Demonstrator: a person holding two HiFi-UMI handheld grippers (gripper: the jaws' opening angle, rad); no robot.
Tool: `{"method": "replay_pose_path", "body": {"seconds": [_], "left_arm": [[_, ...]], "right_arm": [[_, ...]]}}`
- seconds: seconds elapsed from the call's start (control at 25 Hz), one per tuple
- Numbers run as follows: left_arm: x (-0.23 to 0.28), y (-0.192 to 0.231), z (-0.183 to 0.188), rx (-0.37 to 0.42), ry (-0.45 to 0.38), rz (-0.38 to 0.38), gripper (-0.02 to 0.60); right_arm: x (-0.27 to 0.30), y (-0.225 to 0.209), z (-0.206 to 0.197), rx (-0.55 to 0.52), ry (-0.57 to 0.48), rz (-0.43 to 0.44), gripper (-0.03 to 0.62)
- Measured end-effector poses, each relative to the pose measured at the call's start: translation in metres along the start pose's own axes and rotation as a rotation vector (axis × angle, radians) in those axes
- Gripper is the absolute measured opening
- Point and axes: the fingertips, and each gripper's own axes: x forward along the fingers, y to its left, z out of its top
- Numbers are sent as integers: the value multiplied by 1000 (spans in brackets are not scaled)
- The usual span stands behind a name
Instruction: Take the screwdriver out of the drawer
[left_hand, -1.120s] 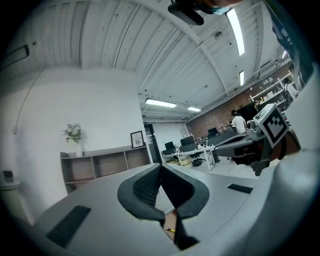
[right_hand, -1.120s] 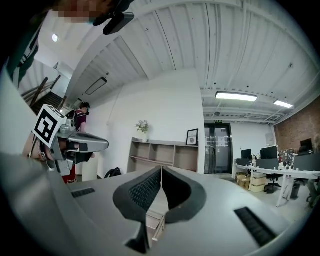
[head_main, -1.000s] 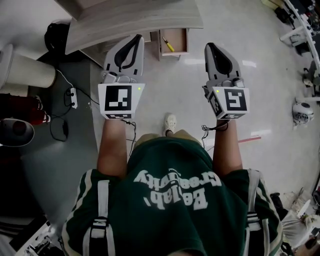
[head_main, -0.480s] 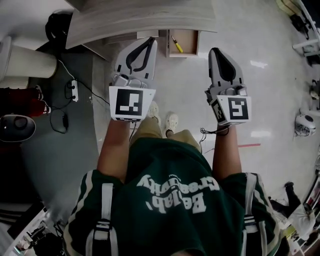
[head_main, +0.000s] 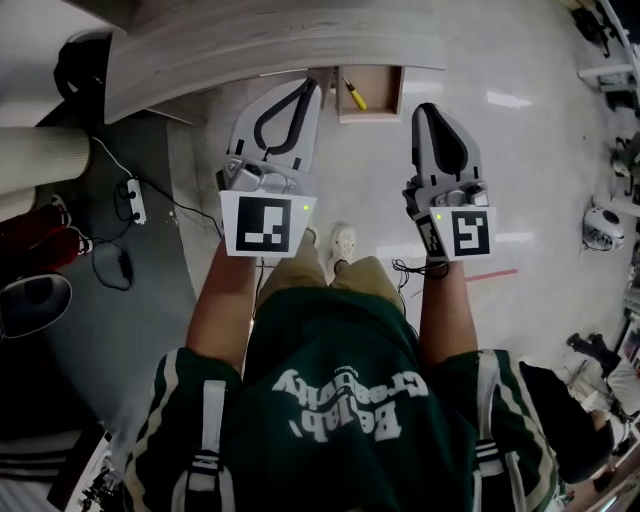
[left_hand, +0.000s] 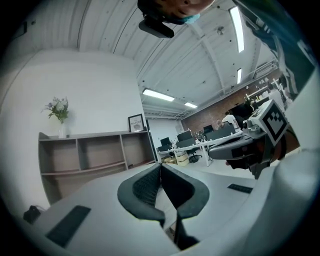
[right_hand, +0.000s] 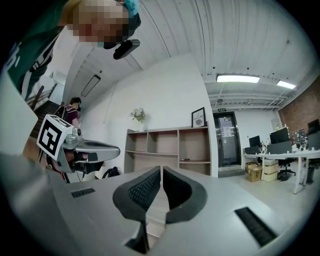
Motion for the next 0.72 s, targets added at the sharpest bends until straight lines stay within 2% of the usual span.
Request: {"method": "replay_pose_path", "body": {"seconds": [0.16, 0.32, 0.6, 0.72], "left_arm": [[27, 6, -49, -33, 9, -49, 18], [49, 1, -86, -65, 36, -83, 18], [93, -19, -159, -74, 95, -83, 18], [108, -27, -191, -104, 117, -72, 18]], "right_arm": [[30, -12, -30, -8, 23, -30, 37], [45, -26, -64, 34, 53, -46, 37], [73, -47, -147, 12, 131, 26, 38], [82, -53, -186, 7, 167, 59, 38]]}}
